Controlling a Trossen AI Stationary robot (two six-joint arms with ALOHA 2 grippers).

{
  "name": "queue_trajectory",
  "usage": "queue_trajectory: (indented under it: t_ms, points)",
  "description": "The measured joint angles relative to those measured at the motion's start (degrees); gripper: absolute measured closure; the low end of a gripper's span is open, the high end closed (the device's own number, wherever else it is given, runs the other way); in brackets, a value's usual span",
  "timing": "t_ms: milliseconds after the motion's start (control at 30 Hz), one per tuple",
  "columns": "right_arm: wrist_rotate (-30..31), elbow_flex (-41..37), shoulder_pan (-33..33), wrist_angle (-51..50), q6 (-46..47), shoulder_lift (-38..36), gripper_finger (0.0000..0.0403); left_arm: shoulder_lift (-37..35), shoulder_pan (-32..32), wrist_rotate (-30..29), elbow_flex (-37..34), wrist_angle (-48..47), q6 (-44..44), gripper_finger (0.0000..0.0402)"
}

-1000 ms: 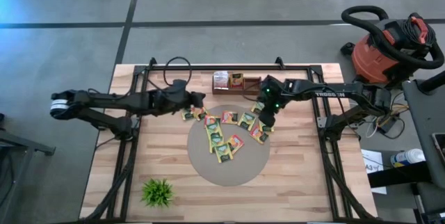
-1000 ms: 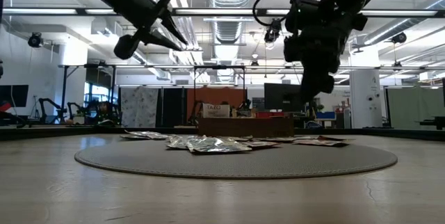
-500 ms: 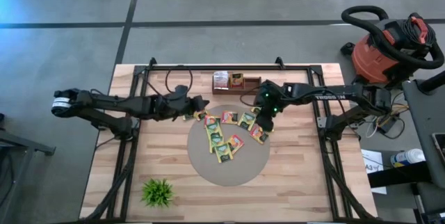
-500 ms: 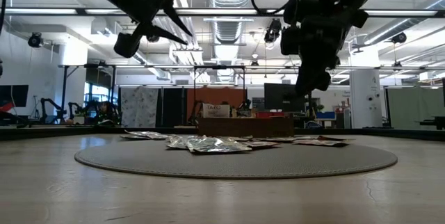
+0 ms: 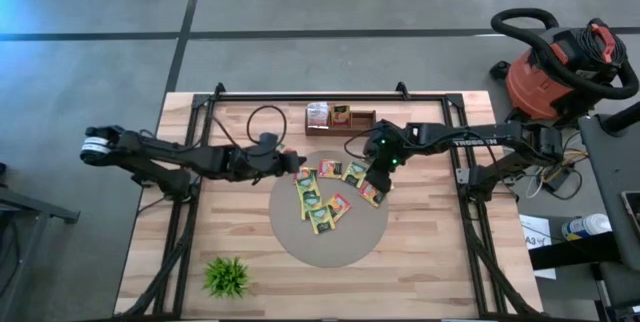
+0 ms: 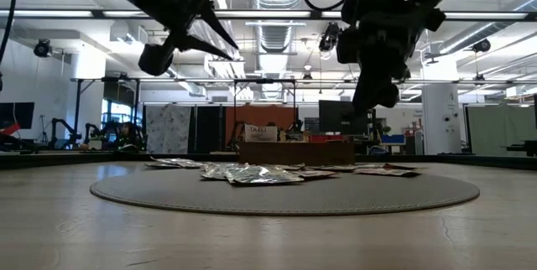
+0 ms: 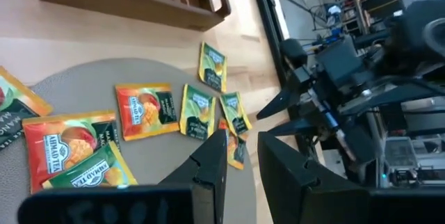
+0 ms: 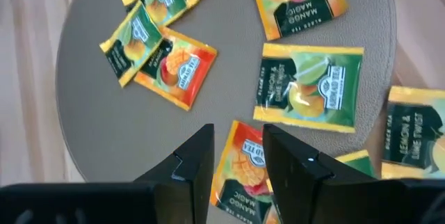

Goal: Pick & Place Tea
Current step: Put the orange tea bag into the middle section of the wooden organizer

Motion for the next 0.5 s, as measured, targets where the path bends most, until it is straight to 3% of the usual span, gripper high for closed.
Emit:
queue_trajectory:
  t_ms: [500]
  points:
    - [1.18, 0.0, -0.02, 1.57, -0.14, -0.02, 0.0282, 1.71, 0.01, 0.04, 0.0, -0.34, 0.02, 0.0324]
